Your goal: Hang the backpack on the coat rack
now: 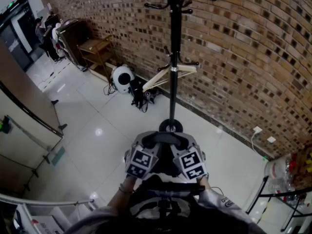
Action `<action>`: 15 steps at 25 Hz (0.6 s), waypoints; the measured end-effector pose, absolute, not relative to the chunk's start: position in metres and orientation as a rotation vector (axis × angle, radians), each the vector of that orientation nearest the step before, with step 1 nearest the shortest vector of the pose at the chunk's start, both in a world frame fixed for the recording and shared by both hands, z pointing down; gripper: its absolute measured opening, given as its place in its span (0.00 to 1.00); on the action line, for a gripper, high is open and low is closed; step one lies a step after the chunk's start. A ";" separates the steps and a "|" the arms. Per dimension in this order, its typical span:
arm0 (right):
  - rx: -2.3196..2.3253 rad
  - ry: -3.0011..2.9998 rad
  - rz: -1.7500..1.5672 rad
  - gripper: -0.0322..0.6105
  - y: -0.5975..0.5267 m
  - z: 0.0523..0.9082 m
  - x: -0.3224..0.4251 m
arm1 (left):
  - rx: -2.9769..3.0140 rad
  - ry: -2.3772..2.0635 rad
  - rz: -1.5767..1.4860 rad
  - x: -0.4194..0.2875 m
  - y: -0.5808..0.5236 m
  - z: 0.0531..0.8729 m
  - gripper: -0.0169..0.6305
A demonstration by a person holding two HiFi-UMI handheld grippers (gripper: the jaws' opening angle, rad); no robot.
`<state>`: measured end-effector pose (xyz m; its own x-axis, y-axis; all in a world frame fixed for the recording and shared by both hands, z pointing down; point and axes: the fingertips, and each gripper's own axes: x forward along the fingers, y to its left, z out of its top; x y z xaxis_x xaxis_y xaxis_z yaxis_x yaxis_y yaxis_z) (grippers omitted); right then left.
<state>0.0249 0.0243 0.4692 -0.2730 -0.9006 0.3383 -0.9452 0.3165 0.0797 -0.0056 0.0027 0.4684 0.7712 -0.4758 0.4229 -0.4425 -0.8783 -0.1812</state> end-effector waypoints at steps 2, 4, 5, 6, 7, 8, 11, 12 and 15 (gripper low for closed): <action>1.653 -2.273 0.199 0.16 0.018 0.469 0.029 | -2.876 0.725 -0.700 0.001 -0.006 0.473 0.13; 1.652 -2.277 0.198 0.16 0.009 0.468 0.035 | -2.873 0.718 -0.688 0.007 -0.015 0.474 0.13; 1.652 -2.279 0.196 0.16 0.003 0.467 0.037 | -2.879 0.726 -0.686 0.009 -0.020 0.473 0.13; 1.653 -2.281 0.194 0.16 -0.003 0.465 0.039 | -2.890 0.743 -0.691 0.011 -0.024 0.470 0.13; 1.653 -2.283 0.191 0.16 -0.010 0.465 0.040 | -2.900 0.762 -0.703 0.011 -0.029 0.467 0.13; 1.654 -2.283 0.189 0.16 -0.016 0.464 0.041 | -2.902 0.775 -0.714 0.012 -0.034 0.464 0.13; 1.669 -2.274 0.186 0.16 -0.036 0.463 0.047 | -2.896 0.759 -0.688 0.017 -0.057 0.467 0.13; 1.678 -2.267 0.186 0.16 -0.044 0.463 0.049 | -2.891 0.746 -0.684 0.020 -0.066 0.468 0.13; 1.700 -2.239 0.197 0.16 -0.071 0.466 0.055 | -2.871 0.721 -0.720 0.024 -0.094 0.467 0.13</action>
<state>0.0551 -0.0709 0.4657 -0.2392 -0.9116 0.3342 -0.9559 0.2815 0.0835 0.0235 -0.0943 0.4666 0.7765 -0.4678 0.4222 -0.4228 -0.8835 -0.2014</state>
